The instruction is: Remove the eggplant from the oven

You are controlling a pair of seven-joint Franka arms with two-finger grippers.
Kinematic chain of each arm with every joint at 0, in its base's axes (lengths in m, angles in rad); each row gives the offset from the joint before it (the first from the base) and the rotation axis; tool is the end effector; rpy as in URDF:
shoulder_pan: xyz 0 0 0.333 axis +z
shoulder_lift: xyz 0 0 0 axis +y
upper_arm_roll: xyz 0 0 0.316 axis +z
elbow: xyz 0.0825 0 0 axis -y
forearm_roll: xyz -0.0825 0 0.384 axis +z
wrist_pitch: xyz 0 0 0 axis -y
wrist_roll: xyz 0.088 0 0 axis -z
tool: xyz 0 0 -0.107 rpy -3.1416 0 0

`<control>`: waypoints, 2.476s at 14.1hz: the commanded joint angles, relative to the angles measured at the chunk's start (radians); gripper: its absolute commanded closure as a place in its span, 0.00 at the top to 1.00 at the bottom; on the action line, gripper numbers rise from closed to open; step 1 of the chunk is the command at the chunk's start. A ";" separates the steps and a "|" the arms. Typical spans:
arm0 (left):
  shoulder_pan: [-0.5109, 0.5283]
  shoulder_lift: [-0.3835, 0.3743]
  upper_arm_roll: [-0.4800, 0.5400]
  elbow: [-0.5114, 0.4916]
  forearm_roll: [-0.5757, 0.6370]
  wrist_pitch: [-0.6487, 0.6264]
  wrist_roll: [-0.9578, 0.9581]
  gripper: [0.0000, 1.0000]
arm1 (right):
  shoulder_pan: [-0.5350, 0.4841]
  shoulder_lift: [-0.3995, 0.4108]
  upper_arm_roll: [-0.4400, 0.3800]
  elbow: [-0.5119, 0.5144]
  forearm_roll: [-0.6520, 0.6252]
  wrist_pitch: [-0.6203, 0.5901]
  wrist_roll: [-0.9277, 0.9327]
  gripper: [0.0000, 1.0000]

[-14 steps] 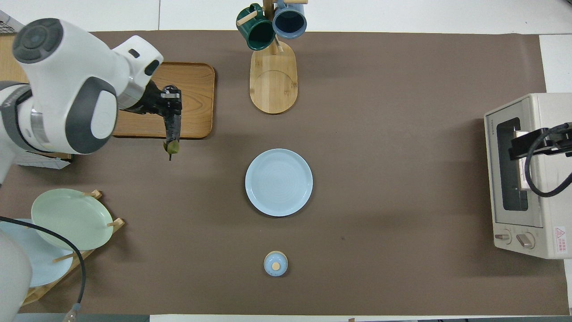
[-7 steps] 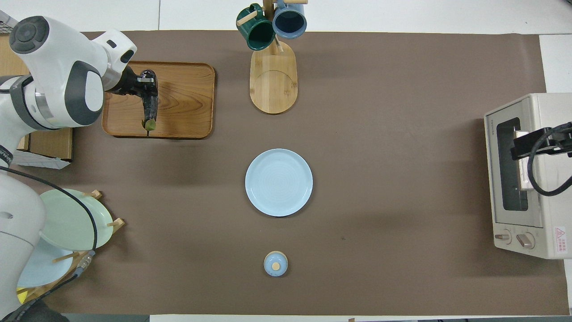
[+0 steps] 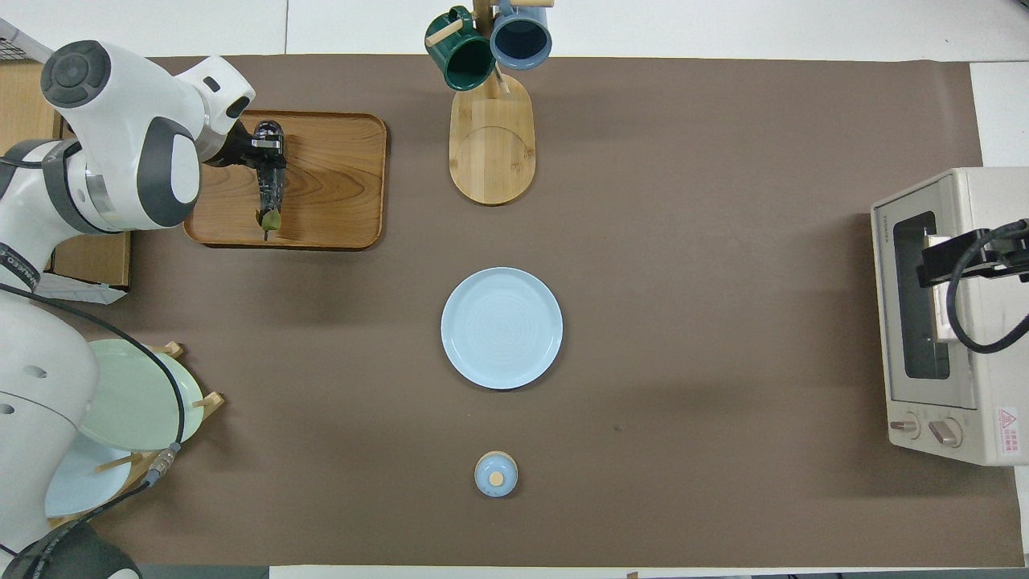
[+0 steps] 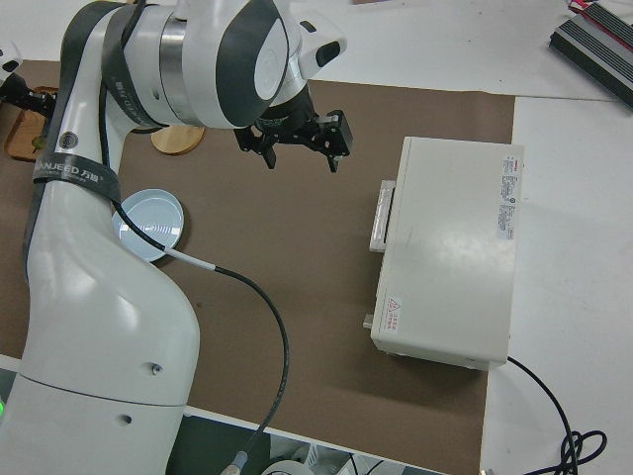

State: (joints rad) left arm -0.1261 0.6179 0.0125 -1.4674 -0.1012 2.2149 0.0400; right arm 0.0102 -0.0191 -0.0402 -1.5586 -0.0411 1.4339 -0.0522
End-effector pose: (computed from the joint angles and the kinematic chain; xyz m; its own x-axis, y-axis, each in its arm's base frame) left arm 0.7211 -0.0873 0.3310 0.9869 -0.0949 0.1302 -0.1053 -0.9916 0.0756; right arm 0.5335 -0.0211 0.6294 0.9941 0.0168 -0.1073 0.0206 -0.9992 0.0348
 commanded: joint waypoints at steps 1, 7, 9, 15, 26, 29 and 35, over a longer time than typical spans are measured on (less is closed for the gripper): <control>0.008 -0.015 -0.002 0.016 0.020 -0.032 0.012 1.00 | -0.010 -0.013 0.002 -0.009 0.026 0.008 0.018 1.00; 0.011 -0.257 0.006 0.007 0.014 -0.297 -0.072 1.00 | -0.013 -0.013 0.000 -0.008 0.024 0.008 0.014 1.00; 0.014 -0.347 0.015 0.009 0.015 -0.429 -0.075 1.00 | -0.018 -0.013 0.000 -0.008 0.024 0.010 0.012 1.00; 0.013 -0.545 0.049 0.009 0.055 -0.697 -0.072 1.00 | -0.007 -0.010 0.002 -0.001 0.024 0.010 0.017 1.00; -0.003 -0.698 0.040 -0.195 0.084 -0.724 -0.091 1.00 | -0.007 -0.008 0.002 0.000 0.026 0.010 0.017 1.00; 0.044 -0.684 0.002 -0.156 0.080 -0.736 -0.085 1.00 | -0.007 -0.008 0.002 0.000 0.026 0.010 0.017 1.00; 0.062 -0.670 -0.045 -0.142 0.080 -0.744 -0.091 1.00 | -0.007 -0.008 0.002 0.000 0.026 0.008 0.015 1.00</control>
State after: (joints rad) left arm -0.0505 -0.0471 -0.0457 -1.6094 -0.0380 1.4639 -0.0401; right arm 0.0077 -0.0192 -0.0404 -1.5554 -0.0411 1.4345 -0.0520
